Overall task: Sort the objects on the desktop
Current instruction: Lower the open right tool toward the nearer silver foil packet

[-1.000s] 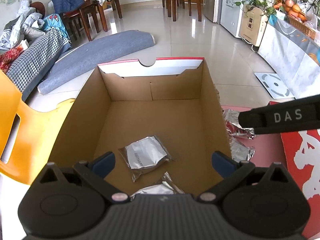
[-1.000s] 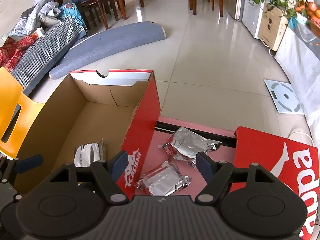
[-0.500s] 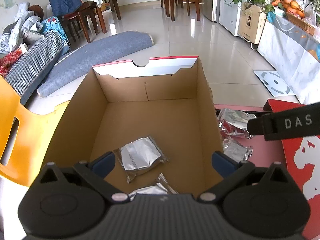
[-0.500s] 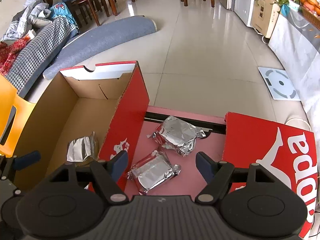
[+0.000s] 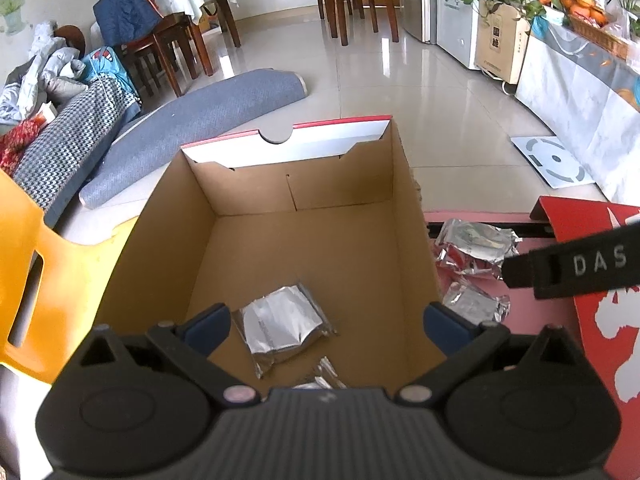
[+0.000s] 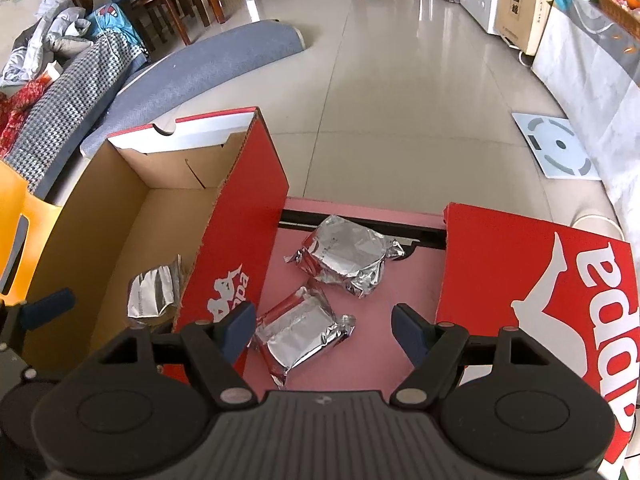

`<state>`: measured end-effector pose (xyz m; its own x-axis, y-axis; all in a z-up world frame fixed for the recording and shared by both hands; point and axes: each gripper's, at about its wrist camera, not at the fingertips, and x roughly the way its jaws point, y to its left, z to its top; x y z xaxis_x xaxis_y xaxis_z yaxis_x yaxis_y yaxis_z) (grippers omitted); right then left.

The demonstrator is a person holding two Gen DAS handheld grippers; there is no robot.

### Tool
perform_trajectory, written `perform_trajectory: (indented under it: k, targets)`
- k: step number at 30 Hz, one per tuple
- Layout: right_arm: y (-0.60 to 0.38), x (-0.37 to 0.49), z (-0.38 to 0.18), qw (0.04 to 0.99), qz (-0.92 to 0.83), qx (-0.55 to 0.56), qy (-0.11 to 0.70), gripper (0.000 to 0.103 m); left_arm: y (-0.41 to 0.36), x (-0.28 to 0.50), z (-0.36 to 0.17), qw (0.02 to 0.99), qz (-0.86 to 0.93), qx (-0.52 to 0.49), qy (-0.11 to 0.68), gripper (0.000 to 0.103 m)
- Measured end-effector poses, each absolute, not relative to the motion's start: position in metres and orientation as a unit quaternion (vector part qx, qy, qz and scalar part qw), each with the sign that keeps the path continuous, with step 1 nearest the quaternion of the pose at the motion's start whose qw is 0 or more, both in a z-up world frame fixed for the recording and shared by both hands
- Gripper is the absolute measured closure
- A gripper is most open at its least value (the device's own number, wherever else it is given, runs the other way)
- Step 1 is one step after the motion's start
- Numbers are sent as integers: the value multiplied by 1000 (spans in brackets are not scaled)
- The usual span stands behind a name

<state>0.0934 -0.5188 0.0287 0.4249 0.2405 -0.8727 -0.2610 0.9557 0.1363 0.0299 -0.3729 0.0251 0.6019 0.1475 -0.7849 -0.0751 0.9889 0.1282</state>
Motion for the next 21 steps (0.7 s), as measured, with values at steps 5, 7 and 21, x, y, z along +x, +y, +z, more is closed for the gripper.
perform_trajectory:
  k: [5, 7, 21]
  targets:
    - [-521, 95, 25, 840, 143, -8, 523, 28, -376, 38, 29, 893, 61, 55, 442, 0]
    - [-523, 96, 24, 840, 140, 0, 525, 28, -378, 41, 29, 892, 62, 62, 443, 0]
    - [-539, 109, 25, 843, 100, 32, 527, 28, -378, 56, 31, 886, 42, 93, 452, 0]
